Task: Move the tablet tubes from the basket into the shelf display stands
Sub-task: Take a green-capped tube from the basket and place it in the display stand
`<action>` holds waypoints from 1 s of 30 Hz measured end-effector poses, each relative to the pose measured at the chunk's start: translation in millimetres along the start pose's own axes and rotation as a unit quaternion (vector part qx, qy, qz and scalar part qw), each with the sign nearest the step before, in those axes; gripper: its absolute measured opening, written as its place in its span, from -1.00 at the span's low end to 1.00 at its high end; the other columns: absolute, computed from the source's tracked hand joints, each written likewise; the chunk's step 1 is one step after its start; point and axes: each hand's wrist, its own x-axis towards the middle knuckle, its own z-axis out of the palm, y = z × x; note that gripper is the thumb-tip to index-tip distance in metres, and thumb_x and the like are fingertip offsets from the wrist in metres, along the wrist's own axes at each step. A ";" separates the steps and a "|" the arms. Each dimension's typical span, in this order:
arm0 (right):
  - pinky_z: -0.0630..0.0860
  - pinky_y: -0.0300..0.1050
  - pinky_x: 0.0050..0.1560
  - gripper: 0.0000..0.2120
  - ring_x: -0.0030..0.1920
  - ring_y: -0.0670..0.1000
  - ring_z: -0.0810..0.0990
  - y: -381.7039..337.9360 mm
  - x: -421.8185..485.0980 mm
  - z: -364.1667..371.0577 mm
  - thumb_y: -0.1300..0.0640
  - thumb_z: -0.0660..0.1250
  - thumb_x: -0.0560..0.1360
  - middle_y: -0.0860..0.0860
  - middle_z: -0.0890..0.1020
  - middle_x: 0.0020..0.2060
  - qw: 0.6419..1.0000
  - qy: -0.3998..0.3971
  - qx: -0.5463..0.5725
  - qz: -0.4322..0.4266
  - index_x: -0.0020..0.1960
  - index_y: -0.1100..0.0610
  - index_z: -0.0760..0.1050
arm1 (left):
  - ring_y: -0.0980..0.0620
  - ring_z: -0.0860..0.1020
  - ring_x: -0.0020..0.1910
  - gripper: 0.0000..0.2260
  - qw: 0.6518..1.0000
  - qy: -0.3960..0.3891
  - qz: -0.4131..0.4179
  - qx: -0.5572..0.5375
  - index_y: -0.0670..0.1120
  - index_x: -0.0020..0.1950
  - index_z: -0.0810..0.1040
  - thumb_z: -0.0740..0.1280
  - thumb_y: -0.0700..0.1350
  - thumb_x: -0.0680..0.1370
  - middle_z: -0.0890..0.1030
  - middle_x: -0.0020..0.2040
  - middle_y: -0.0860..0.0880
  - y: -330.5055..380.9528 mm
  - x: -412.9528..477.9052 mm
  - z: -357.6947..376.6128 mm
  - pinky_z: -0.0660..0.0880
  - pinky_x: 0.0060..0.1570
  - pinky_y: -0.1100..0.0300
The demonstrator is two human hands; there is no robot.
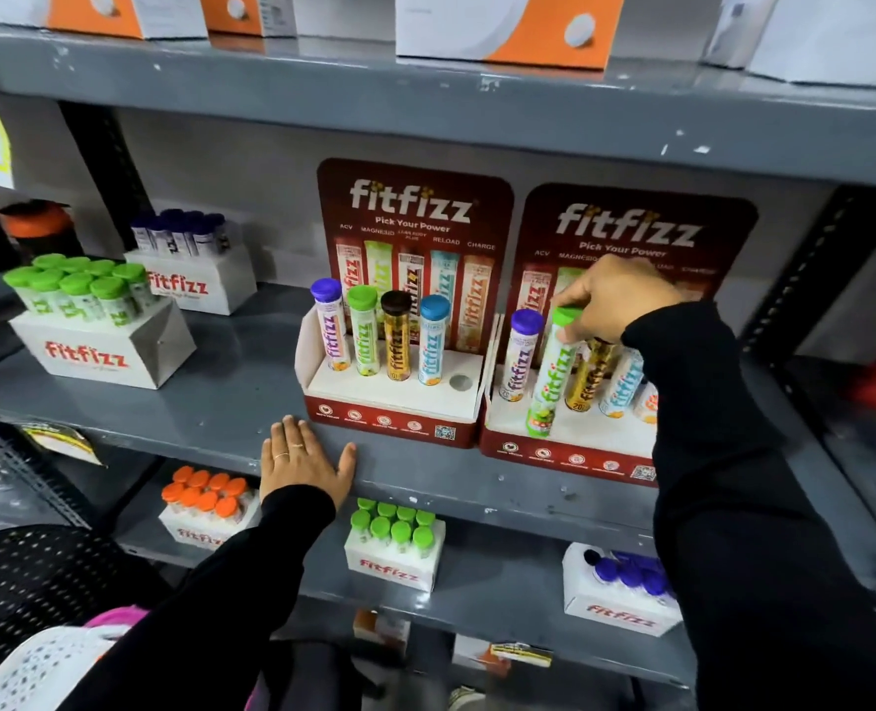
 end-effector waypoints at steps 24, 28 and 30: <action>0.56 0.07 0.18 -0.59 0.17 0.22 0.54 3.3 12.5 31.1 0.26 0.44 0.45 0.24 0.52 0.20 0.997 0.057 -0.036 0.037 0.28 0.23 0.46 | -0.12 -0.01 0.52 -0.27 1.000 -0.003 -0.008 0.024 -0.24 0.50 -0.04 -0.10 0.28 0.54 0.02 0.54 -0.19 1.4 -0.5 1.5 -0.09 0.50 0.02; 0.57 0.06 0.12 -0.58 0.12 0.23 0.59 -9.3 5.6 28.9 0.30 0.43 0.45 0.25 0.57 0.16 0.996 0.064 -0.049 0.020 0.28 0.26 0.45 | -0.13 0.00 0.51 -0.28 1.000 0.004 -0.005 0.017 -0.24 0.50 -0.02 -0.08 0.27 0.55 0.04 0.53 -0.19 1.1 -0.1 0.6 -0.09 0.50 0.01; 0.58 0.06 0.10 -0.66 0.09 0.22 0.61 -28.5 0.5 37.5 0.31 0.36 0.49 0.24 0.59 0.12 0.991 0.114 -0.053 -0.039 0.26 0.26 0.46 | -0.13 0.01 0.51 -0.31 1.000 0.012 0.000 0.004 -0.25 0.50 0.01 -0.04 0.23 0.56 0.06 0.53 -0.20 -1.1 -3.2 2.2 -0.09 0.50 0.00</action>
